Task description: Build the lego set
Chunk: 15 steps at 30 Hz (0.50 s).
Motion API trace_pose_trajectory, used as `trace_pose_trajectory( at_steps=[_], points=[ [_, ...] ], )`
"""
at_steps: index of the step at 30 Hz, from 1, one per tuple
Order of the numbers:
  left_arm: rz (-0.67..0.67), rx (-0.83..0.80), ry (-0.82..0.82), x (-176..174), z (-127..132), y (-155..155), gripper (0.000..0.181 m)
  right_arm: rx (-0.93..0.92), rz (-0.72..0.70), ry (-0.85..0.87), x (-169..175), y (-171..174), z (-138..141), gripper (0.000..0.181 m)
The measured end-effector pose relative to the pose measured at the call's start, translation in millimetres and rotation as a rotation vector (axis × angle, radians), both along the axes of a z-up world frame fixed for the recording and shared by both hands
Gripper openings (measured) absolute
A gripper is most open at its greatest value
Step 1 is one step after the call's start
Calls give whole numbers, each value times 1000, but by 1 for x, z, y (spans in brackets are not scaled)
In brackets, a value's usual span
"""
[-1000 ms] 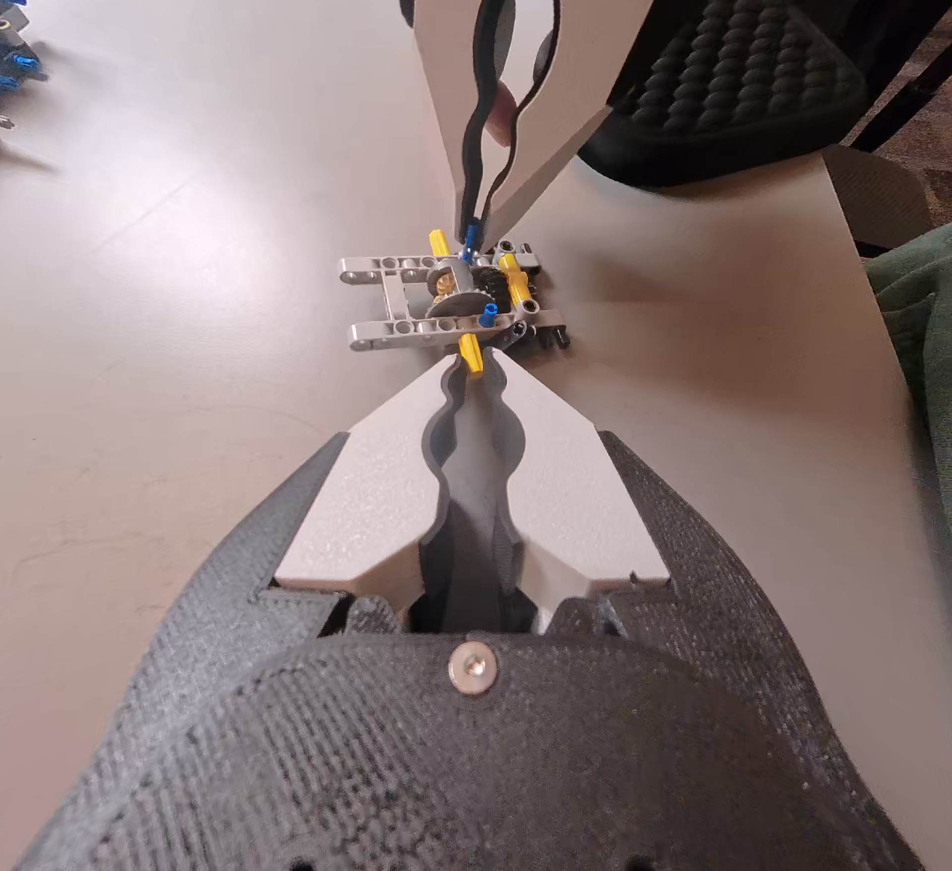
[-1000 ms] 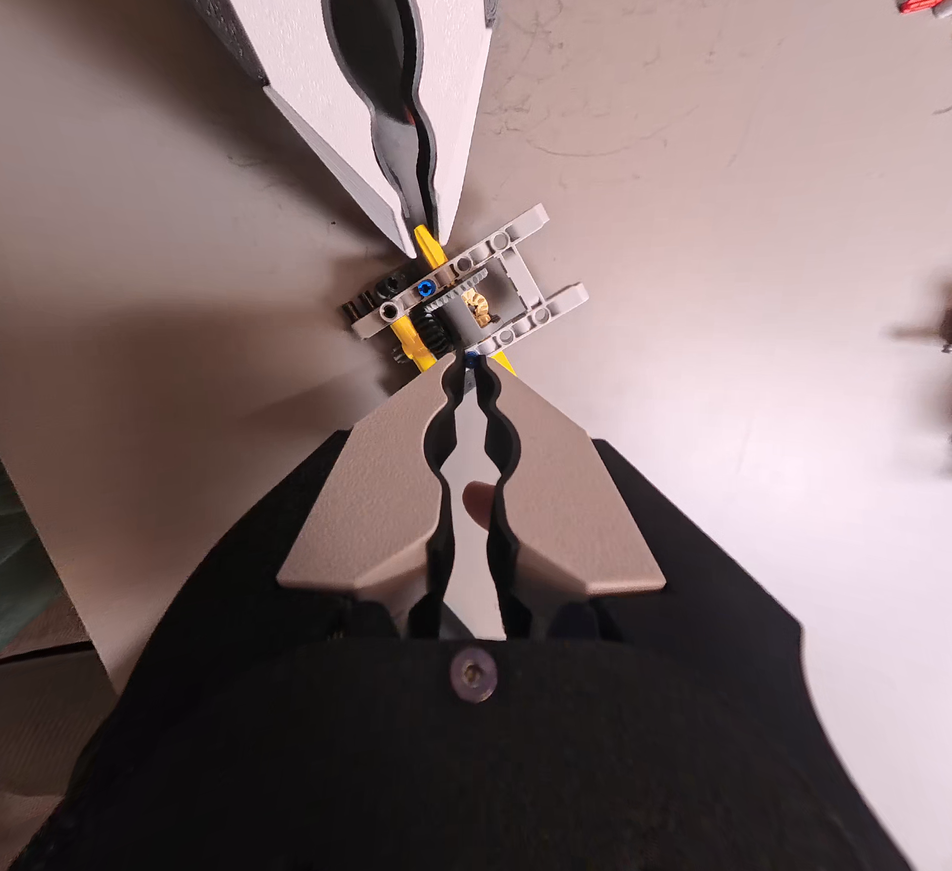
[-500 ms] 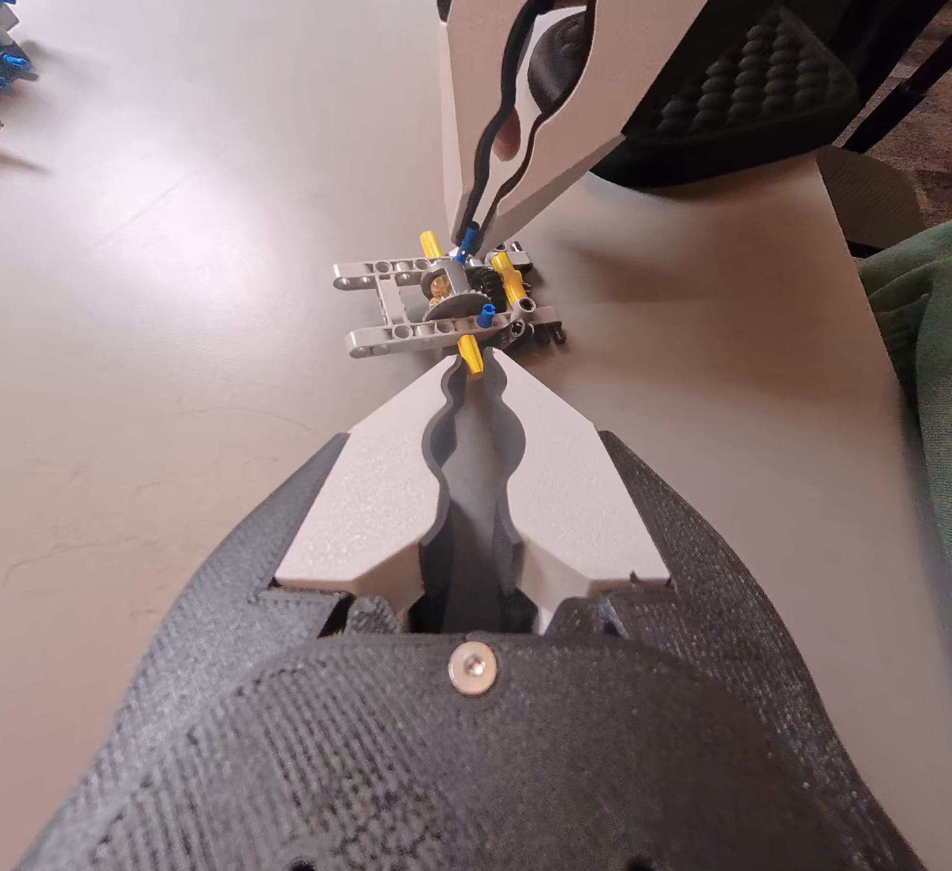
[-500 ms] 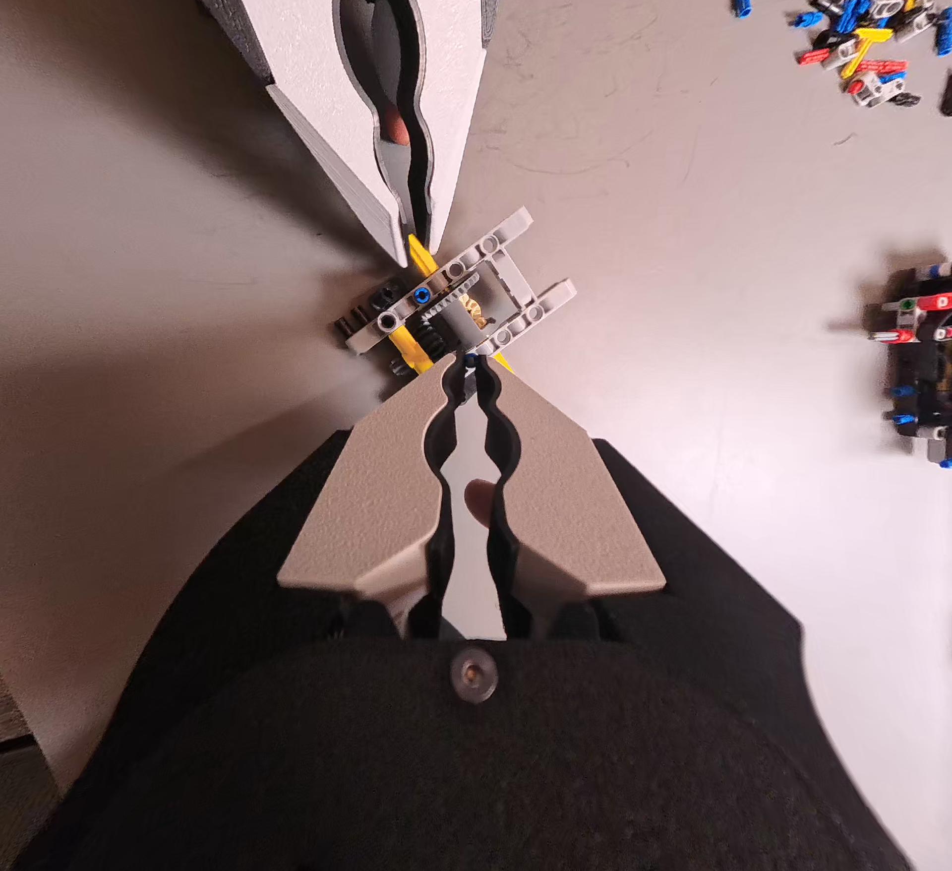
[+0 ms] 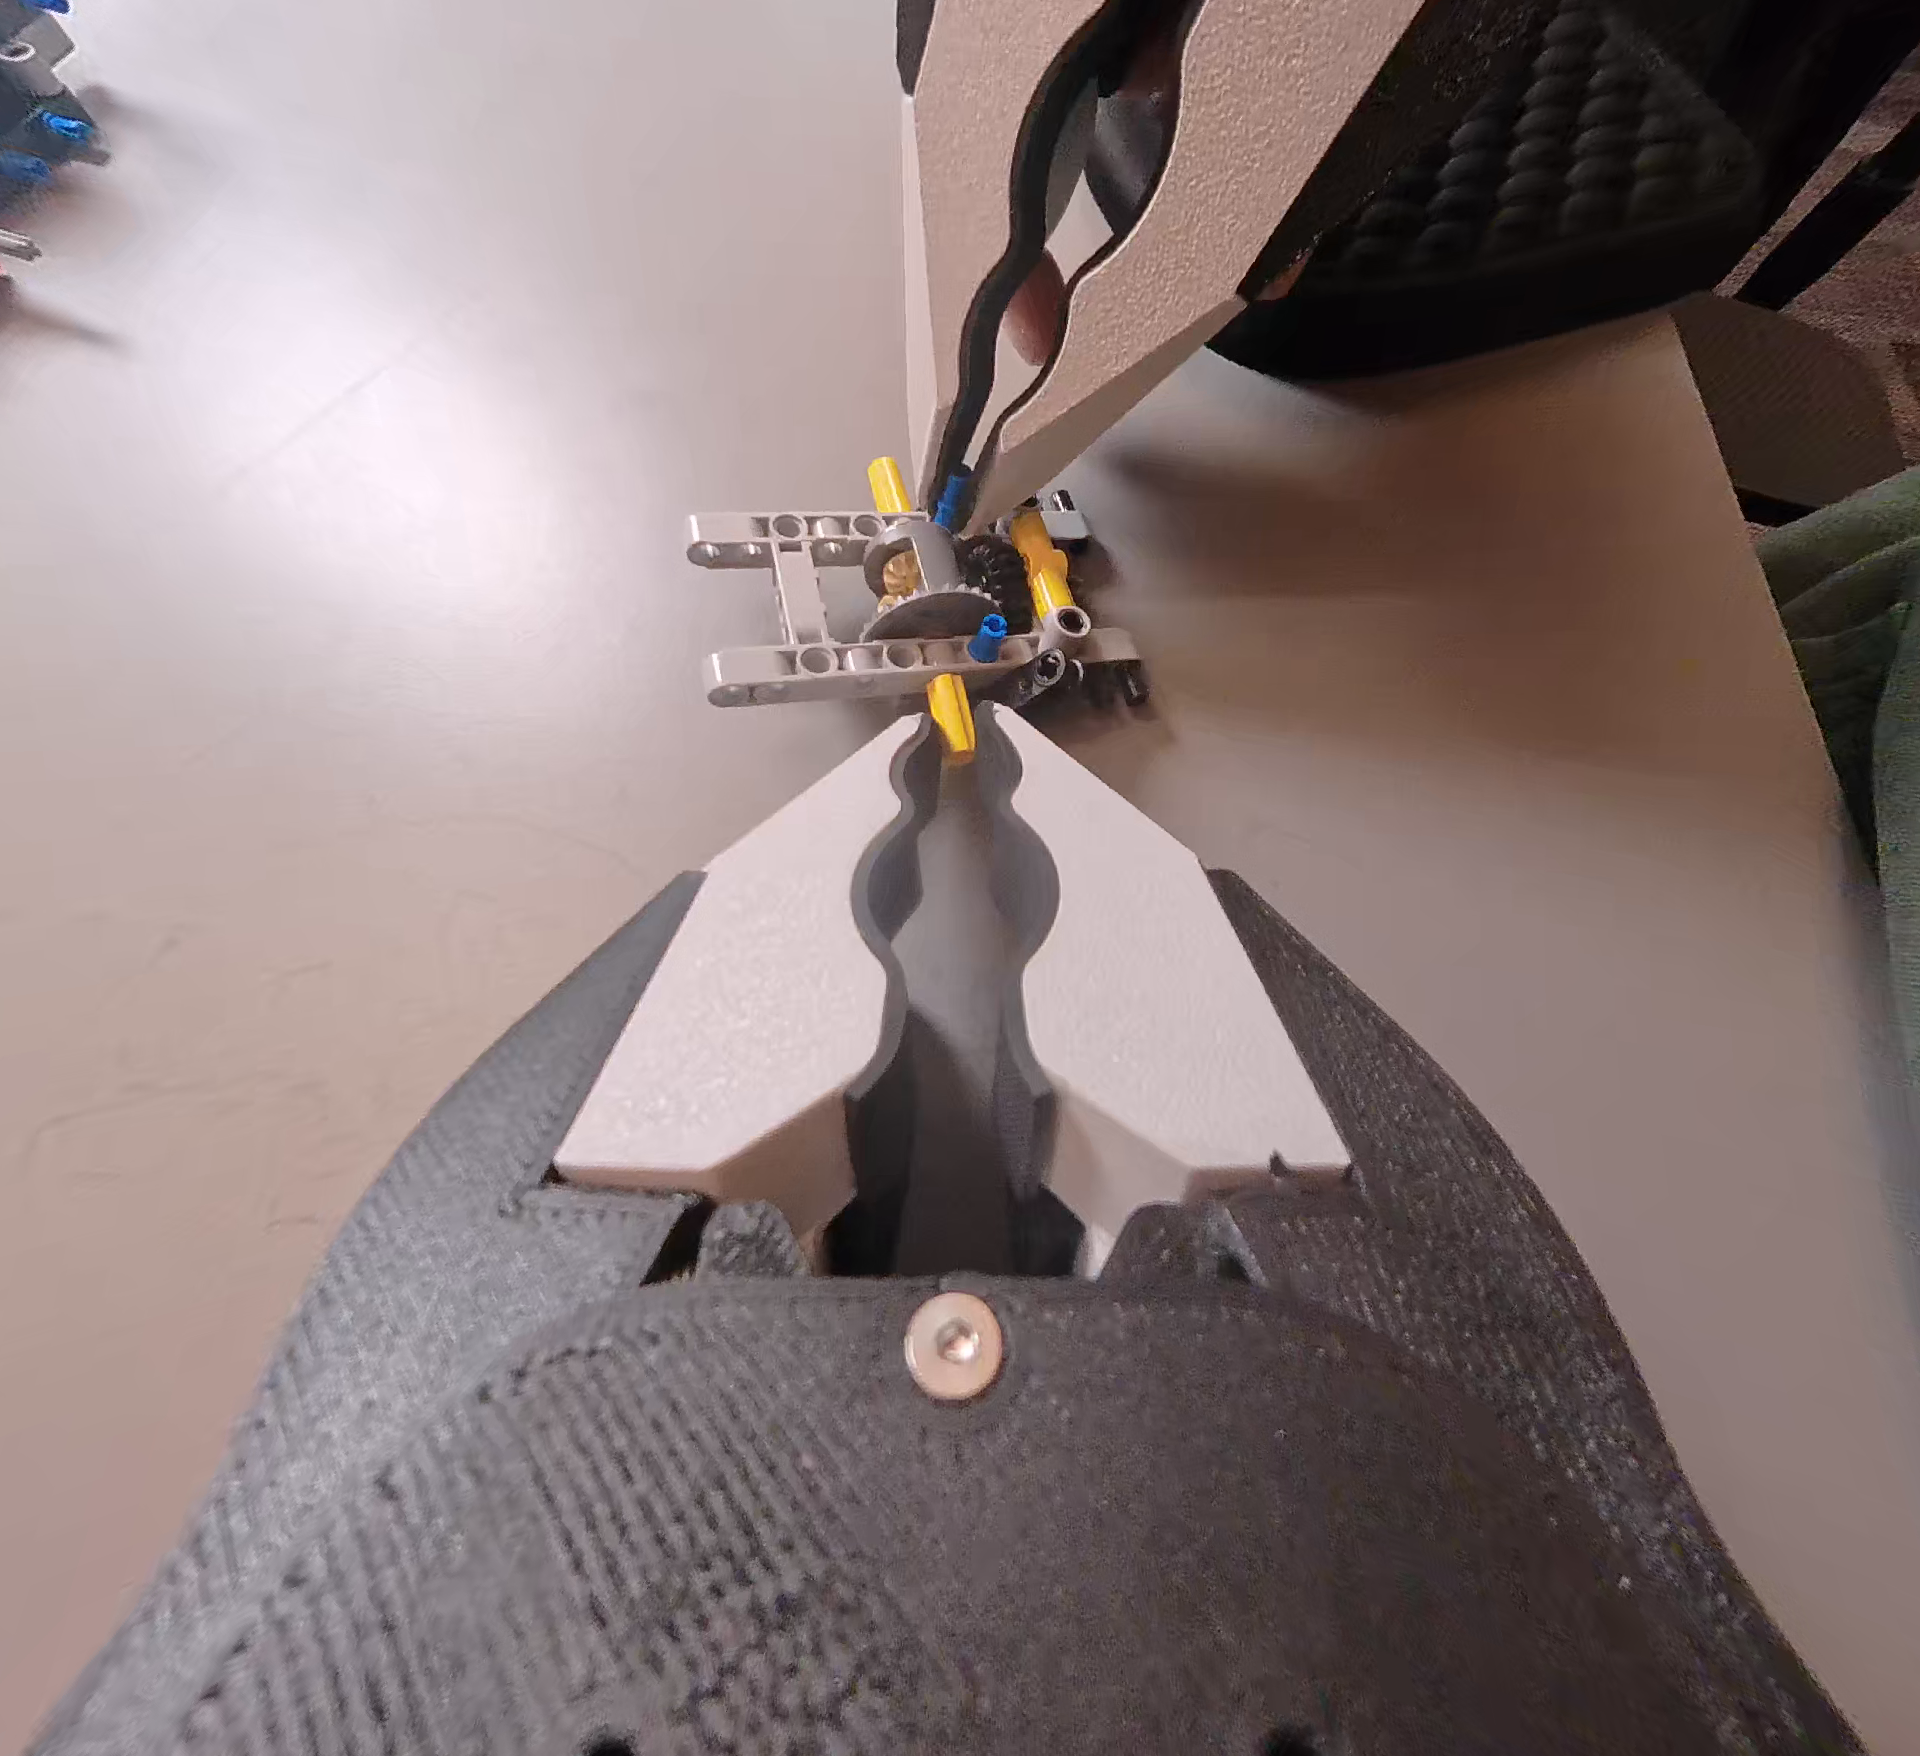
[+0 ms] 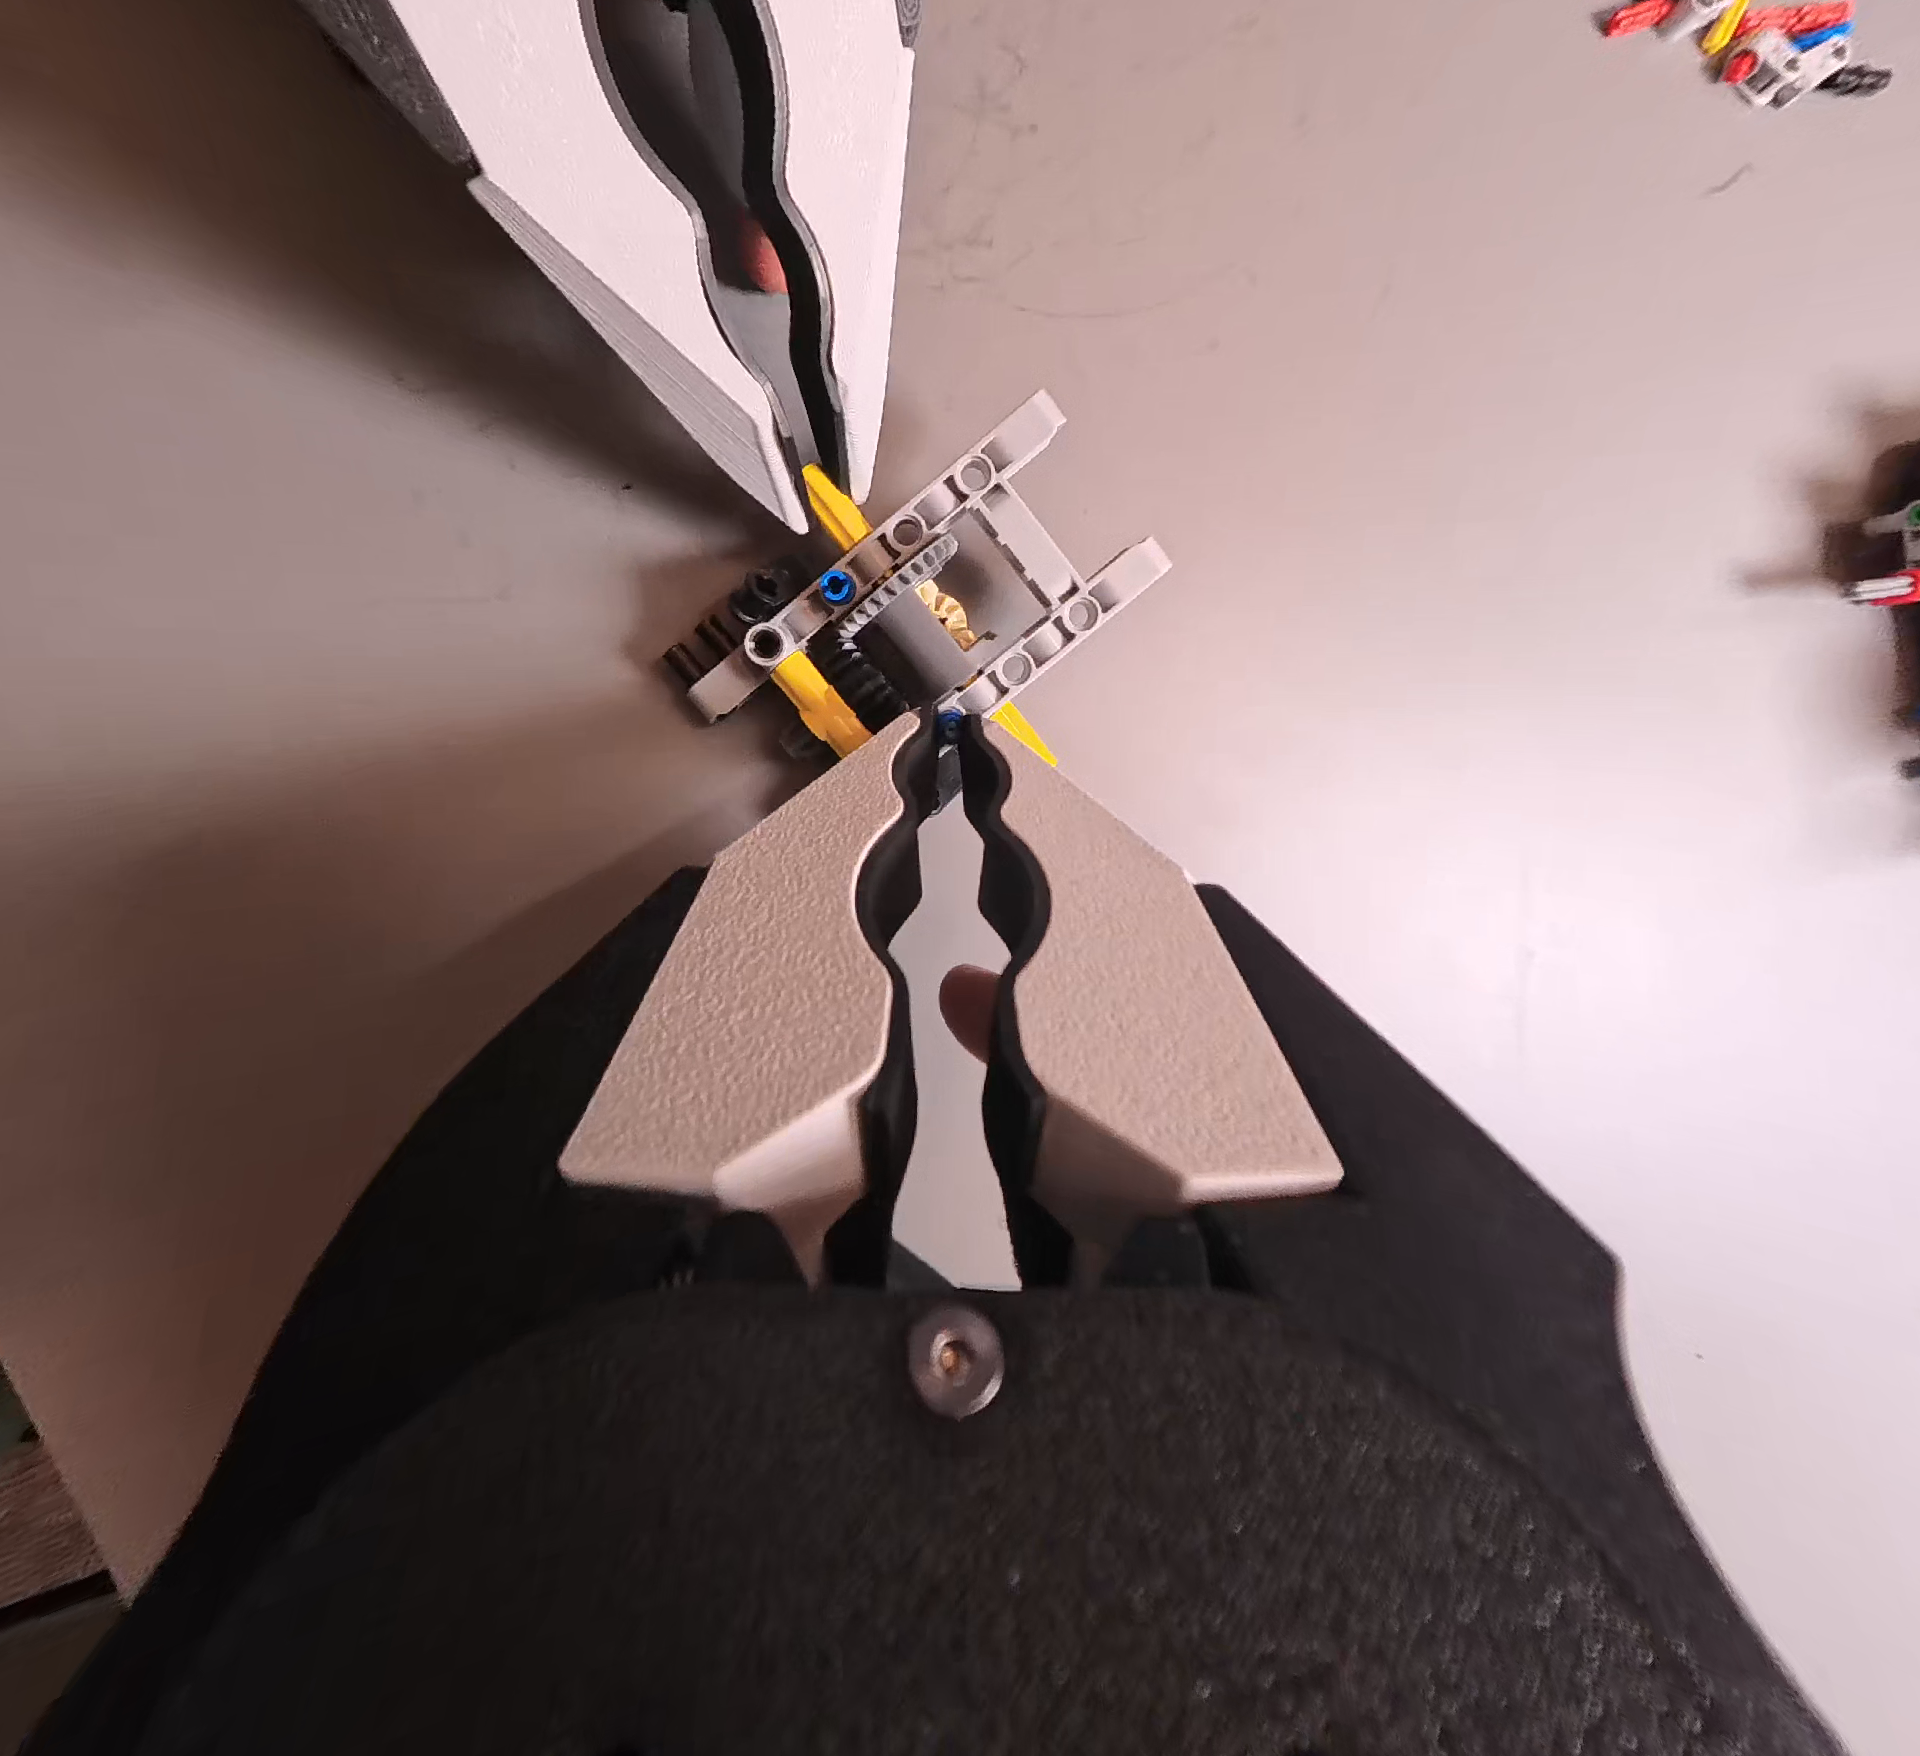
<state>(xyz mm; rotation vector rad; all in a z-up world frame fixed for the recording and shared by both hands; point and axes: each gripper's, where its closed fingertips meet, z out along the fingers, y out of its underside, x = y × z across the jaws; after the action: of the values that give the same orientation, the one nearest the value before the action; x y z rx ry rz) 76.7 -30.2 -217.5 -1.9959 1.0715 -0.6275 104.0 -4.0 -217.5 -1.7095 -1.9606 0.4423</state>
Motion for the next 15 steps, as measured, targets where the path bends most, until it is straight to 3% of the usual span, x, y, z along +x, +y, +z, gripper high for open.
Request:
trace_pose_trajectory(
  at_steps=[8, 15],
  points=[
    [-6, 10, -13, 1, 3, 0, 5, -98, -24, -150, 1, 0, -4, 4],
    [-8, 12, 8, 0, 1, -1, 5, -90, -35, -88, 2, -3, 3, 10]
  ],
)
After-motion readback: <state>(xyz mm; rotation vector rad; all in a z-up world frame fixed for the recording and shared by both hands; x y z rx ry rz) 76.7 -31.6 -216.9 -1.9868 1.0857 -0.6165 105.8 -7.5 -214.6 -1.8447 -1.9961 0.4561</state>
